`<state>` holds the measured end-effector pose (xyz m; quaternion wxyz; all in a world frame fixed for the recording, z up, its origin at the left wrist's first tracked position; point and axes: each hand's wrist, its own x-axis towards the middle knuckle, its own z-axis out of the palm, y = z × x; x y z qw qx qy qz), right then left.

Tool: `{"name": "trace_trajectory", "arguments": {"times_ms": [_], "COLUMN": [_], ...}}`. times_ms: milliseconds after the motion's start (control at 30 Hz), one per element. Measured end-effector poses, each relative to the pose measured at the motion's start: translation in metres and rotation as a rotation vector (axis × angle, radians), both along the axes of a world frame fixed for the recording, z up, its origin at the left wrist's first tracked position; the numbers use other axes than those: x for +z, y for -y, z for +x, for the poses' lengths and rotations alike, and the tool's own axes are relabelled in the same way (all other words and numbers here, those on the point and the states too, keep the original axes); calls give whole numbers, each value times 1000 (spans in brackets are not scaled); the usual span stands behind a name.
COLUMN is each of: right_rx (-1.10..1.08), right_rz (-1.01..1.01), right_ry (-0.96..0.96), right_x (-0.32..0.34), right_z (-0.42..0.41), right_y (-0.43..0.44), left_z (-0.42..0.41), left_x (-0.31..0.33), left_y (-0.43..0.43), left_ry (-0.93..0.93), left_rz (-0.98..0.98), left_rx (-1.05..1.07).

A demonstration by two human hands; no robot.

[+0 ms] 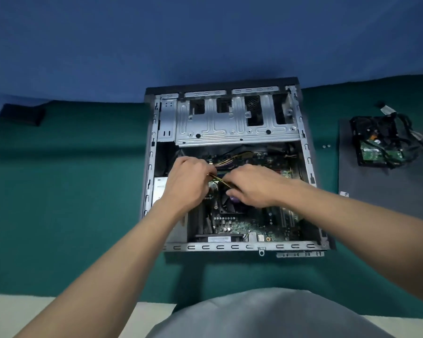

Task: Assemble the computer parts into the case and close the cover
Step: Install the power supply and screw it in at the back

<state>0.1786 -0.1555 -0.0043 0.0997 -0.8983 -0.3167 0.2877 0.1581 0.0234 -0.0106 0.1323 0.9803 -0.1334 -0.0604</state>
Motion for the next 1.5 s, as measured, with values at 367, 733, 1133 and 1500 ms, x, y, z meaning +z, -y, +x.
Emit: {"name": "trace_trajectory", "arguments": {"times_ms": [367, 733, 1133, 1500], "right_rx": [25, 218, 140, 262], "right_rz": [226, 91, 197, 193], "right_ry": [-273, -97, -367, -241], "right_x": [-1, -15, -10, -27], "right_z": [-23, -2, 18, 12], "right_y": [-25, -43, -28, -33], "left_z": [-50, -73, -33, -27], "left_x": [-9, -9, 14, 18], "left_y": [-44, -27, 4, 18], "left_ry": [97, 424, -377, -581], "left_rz": [186, 106, 768, 924], "left_rx": [174, -109, -665, -726]}}
